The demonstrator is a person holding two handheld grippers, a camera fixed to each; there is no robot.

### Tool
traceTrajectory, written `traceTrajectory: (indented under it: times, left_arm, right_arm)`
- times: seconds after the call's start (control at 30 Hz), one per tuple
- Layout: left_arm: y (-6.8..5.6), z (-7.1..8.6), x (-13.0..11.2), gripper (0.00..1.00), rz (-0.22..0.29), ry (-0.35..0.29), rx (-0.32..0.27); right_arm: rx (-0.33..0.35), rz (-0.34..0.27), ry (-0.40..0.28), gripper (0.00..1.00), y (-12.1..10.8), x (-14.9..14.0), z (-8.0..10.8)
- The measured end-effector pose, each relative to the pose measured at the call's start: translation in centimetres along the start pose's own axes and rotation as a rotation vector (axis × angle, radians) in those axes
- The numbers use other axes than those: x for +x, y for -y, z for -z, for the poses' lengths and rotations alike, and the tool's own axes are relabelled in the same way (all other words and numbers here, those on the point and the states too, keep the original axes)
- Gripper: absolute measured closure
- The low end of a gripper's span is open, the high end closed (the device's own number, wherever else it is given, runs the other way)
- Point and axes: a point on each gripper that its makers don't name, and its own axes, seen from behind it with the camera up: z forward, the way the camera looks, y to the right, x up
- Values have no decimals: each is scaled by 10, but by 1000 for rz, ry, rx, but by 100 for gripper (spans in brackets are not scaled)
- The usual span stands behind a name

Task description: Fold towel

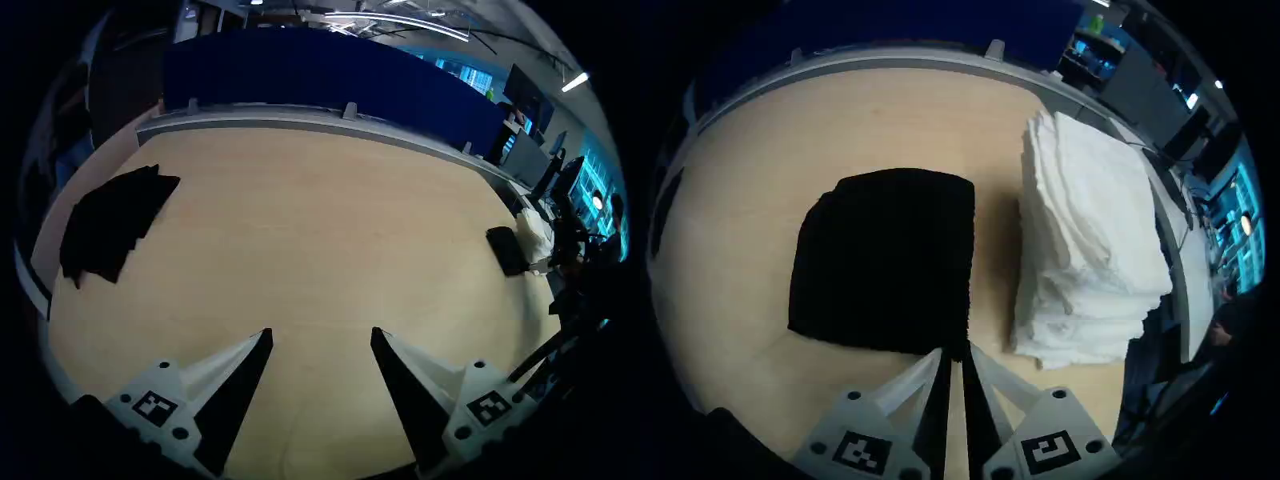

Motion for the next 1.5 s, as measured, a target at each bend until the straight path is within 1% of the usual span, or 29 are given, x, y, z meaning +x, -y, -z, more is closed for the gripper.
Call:
traceTrajectory:
  times: [0.1,0.3,0.37,0.5,0.57,0.63,0.9,1.07,1.17,1.3,1.37,1.5]
  left_arm:
    - [0,0,1,9,-1,0,-1]
    - [-1,-1,3,9,-1,-1,-5]
    - [-1,-2,4,9,-1,-2,-6]
    - [-3,-4,6,9,-2,-2,-12]
    - [-4,-5,6,9,-4,-2,-16]
    - [-5,-5,8,9,-6,-3,-18]
    - [-4,-4,11,9,-9,-9,-26]
    - [-2,-4,12,9,-6,-15,-27]
    - [-1,-4,13,9,-4,-20,-28]
    - [-1,-4,14,9,-2,-25,-33]
    - [-1,-5,15,9,-2,-28,-36]
    - [-1,-6,19,9,-5,-35,-43]
  right_arm:
    - [-3,-1,-2,85,-1,-1,2]
    - [-23,-7,-22,60,-7,-1,9]
    - [-22,-10,-31,55,-6,0,11]
    - [-12,-18,-68,20,-3,5,19]
    - [-4,-22,-91,6,0,9,23]
    - [-3,-28,-110,0,1,13,26]
    - [6,-35,-146,0,7,21,36]
    - [19,-30,-164,0,17,27,41]
    - [37,-29,-193,0,27,35,47]
    - [74,-39,-264,0,45,55,60]
    - [93,-49,-314,0,54,68,68]
    - [131,-70,-442,0,72,100,95]
